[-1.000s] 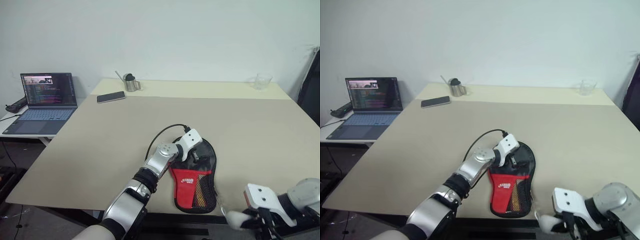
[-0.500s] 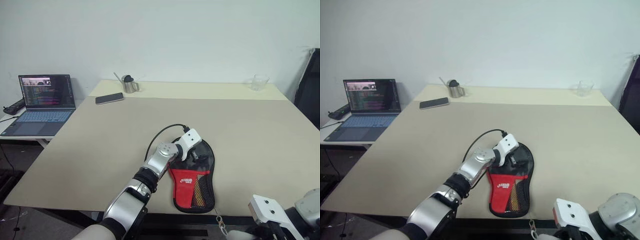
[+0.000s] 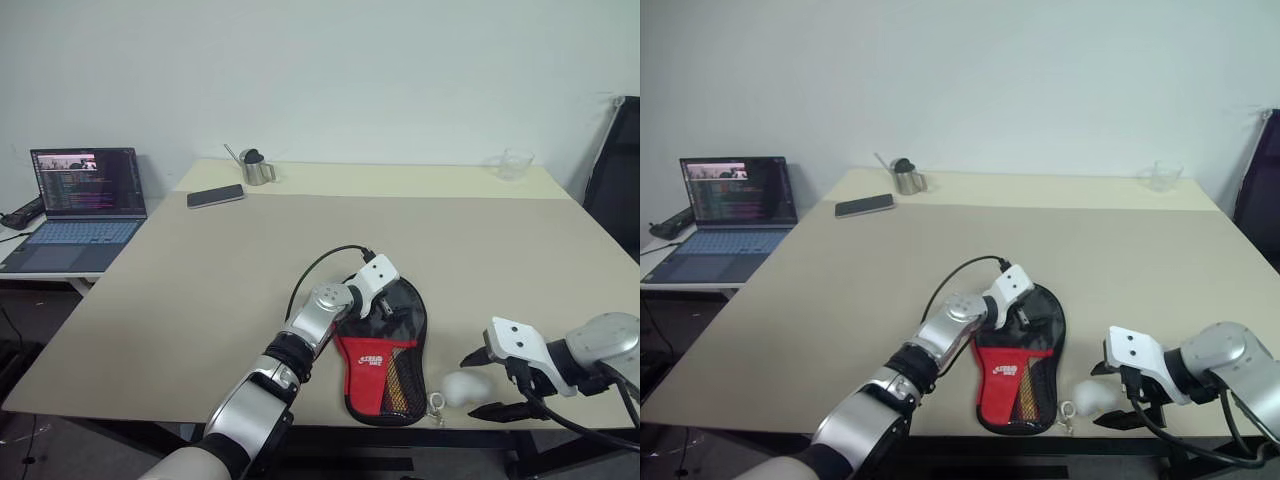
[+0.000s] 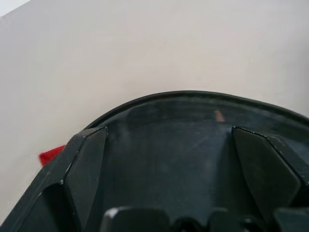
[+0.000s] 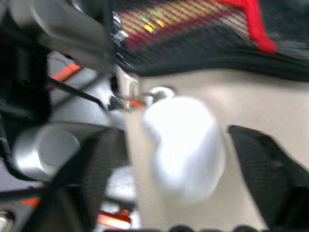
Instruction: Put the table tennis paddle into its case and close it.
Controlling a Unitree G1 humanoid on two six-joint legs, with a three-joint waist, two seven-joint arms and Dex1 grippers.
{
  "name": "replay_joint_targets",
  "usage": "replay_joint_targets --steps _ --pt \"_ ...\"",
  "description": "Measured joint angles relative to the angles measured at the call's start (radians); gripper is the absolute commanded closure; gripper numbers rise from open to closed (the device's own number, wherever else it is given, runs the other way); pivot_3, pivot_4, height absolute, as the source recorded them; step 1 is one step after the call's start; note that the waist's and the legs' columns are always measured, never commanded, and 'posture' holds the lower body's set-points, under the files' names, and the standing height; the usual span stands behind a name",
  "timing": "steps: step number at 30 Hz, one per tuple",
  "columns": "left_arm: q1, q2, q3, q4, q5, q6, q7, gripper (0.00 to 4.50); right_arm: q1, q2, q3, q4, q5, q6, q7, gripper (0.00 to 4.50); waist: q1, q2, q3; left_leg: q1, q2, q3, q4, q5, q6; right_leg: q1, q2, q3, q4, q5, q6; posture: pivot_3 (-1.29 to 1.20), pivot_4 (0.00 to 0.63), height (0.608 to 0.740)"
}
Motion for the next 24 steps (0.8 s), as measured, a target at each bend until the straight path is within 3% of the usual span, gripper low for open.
replay_joint_targets --steps 7,12,15,19,24 --pt "0.038 0.03 0.026 -0.065 -0.015 0.014 0.003 0.0 -0.067 -0.024 0.004 0.075 -0.016 -0.094 0.099 0.31 -0.003 0.001 0.0 0.0 0.0 0.0 0.0 0.0 0.0 0.0 0.0 0.0 0.0 0.0 0.0 0.0 0.15 0.74" --pt "0.145 0.133 0.079 -0.264 -0.097 0.081 -0.121 0.0 -0.29 0.029 -0.047 0.222 0.024 -0.1 0.13 0.31 -0.018 0.006 0.006 -0.002 0.001 0.0 -0.001 0.001 -0.002 -0.004 0.001 0.001 0.001 0.004 -0.006 0.0 0.15 0.74" --pt "0.194 0.308 0.139 -0.554 -0.235 0.245 -0.272 0.0 -0.443 0.069 -0.053 0.392 0.027 -0.119 0.158 0.31 -0.025 0.002 0.018 -0.006 0.002 0.002 -0.001 0.002 -0.004 -0.01 0.001 0.002 0.002 0.006 -0.01 0.0 0.15 0.74" --pt "0.217 0.562 0.311 -0.846 -0.426 0.417 -0.426 0.0 -0.532 0.091 -0.049 0.648 -0.014 -0.172 0.193 0.31 -0.022 0.004 0.018 -0.01 0.001 0.004 -0.002 0.001 -0.004 -0.015 0.0 0.004 0.0 0.006 -0.011 0.0 0.15 0.74" --pt "0.356 0.791 0.454 -0.881 -0.569 0.535 -0.567 0.0 -0.55 0.095 -0.053 0.787 -0.034 -0.226 0.224 0.31 -0.02 0.008 0.023 -0.024 0.001 0.004 0.0 0.001 -0.004 -0.028 0.0 0.003 0.001 0.005 -0.011 0.0 0.15 0.74"
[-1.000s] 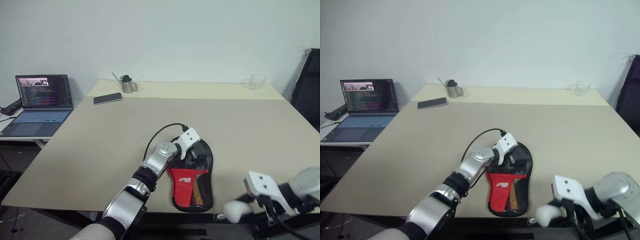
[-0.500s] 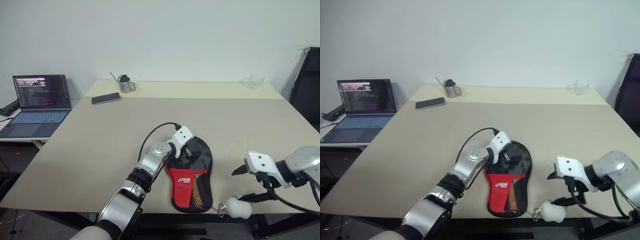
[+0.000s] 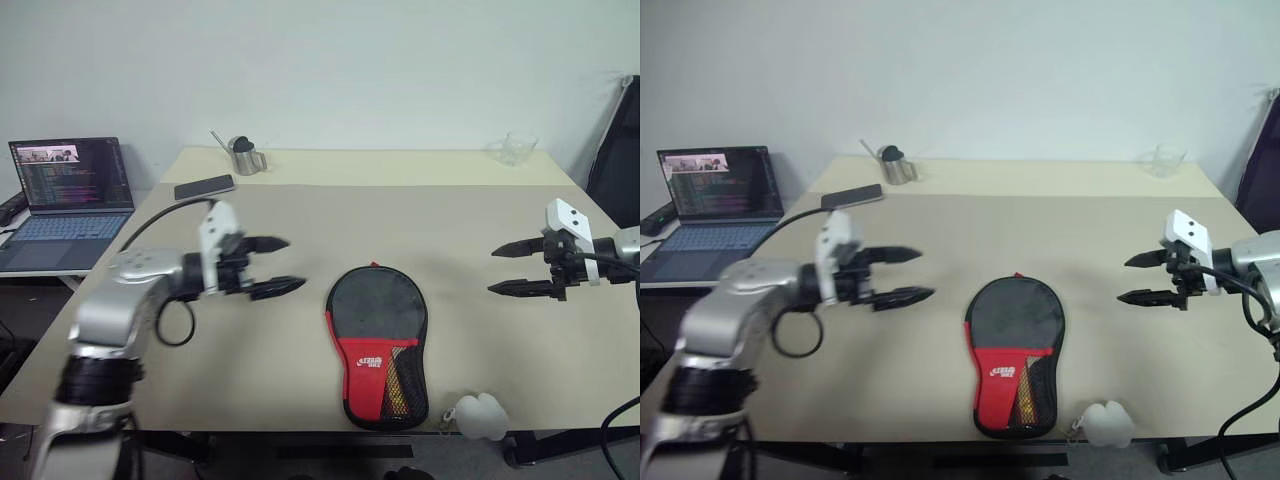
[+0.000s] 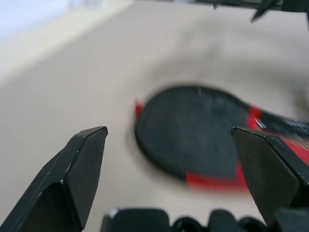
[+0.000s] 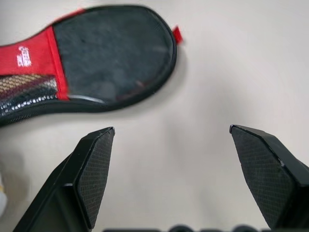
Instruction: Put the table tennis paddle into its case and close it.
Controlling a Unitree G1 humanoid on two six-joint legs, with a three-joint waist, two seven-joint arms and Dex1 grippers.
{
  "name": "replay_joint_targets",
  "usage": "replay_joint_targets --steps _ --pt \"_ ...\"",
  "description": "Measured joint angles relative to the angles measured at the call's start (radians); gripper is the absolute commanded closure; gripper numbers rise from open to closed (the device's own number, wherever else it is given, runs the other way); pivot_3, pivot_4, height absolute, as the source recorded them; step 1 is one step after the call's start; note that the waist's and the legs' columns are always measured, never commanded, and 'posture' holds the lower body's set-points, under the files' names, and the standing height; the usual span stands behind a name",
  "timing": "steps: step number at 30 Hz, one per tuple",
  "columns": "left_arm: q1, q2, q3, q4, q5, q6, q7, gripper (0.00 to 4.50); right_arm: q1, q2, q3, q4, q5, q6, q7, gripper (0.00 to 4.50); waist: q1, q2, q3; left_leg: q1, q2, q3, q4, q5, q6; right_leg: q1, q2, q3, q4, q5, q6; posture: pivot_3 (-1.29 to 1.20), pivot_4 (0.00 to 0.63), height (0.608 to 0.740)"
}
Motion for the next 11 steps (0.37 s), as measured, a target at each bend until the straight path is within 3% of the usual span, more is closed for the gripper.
replay_joint_targets --steps 5,11 --pt "0.108 0.21 0.204 0.039 -0.044 0.001 -0.084 0.0 0.056 -0.05 -0.072 -0.1 0.034 0.016 0.019 0.31 0.0 0.004 0.002 -0.006 0.0 0.001 0.0 0.0 0.0 -0.007 0.0 0.0 0.001 0.0 0.0 0.0 0.15 0.74" --pt "0.3 0.246 0.311 0.023 -0.046 0.002 -0.098 0.0 0.254 -0.079 -0.168 -0.333 0.11 0.095 -0.001 0.31 0.0 0.004 0.002 -0.006 0.0 0.001 0.001 0.0 0.0 -0.006 0.0 0.001 0.004 0.0 0.0 0.0 0.15 0.74"
